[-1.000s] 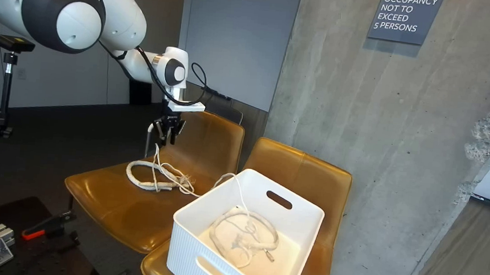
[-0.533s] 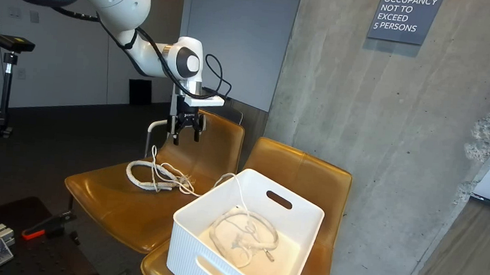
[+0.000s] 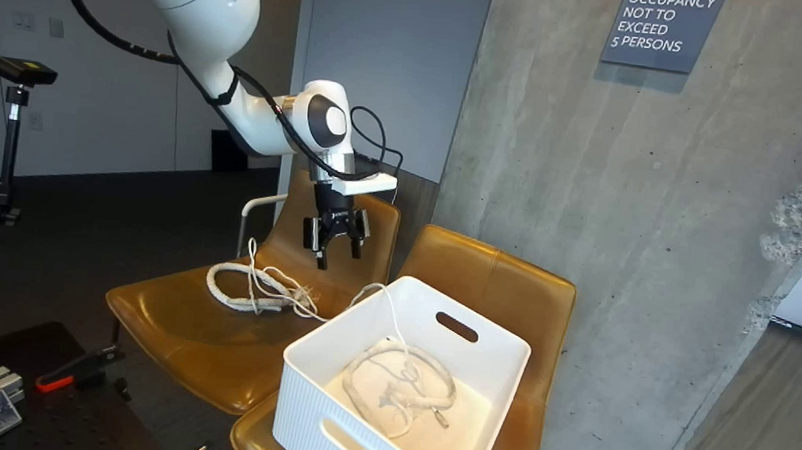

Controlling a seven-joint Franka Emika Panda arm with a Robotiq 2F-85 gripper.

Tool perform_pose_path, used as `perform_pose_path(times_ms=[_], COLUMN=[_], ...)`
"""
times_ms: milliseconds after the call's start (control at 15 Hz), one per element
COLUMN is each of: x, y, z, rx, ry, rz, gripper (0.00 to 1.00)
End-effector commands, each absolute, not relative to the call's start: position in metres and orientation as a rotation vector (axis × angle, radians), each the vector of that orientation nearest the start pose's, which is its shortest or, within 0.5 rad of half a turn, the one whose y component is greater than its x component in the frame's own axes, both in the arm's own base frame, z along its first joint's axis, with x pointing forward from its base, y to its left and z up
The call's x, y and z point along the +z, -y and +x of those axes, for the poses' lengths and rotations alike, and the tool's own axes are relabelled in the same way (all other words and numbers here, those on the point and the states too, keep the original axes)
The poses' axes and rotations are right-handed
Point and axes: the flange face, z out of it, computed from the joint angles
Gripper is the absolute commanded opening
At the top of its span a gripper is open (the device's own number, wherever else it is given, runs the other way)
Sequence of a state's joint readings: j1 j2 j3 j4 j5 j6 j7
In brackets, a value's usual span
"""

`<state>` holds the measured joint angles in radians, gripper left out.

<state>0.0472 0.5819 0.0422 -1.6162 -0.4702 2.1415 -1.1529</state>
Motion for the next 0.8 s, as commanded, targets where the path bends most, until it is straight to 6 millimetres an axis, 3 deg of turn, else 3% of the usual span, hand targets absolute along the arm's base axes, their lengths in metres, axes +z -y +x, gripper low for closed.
perform_pose_path(times_ms=[0,133,333,467,533,733], x=[0.284,0.28,0.278,0.275,0.273,0.265], y=[-0.011,0.001,0.009,0.01,0.01,0.013], z=[0.684,0.686,0.691,0.693,0.695,0.698], rx=[0.452,0.49,0.519,0.527,0.53,0.537], ry=[2.415,2.434,2.45,2.456,2.459,2.467], rz=[-2.478,-2.483,-2.488,-2.487,-2.485,-2.48], gripper=[1.0,1.0,0.75,0.66,0.72,0.77])
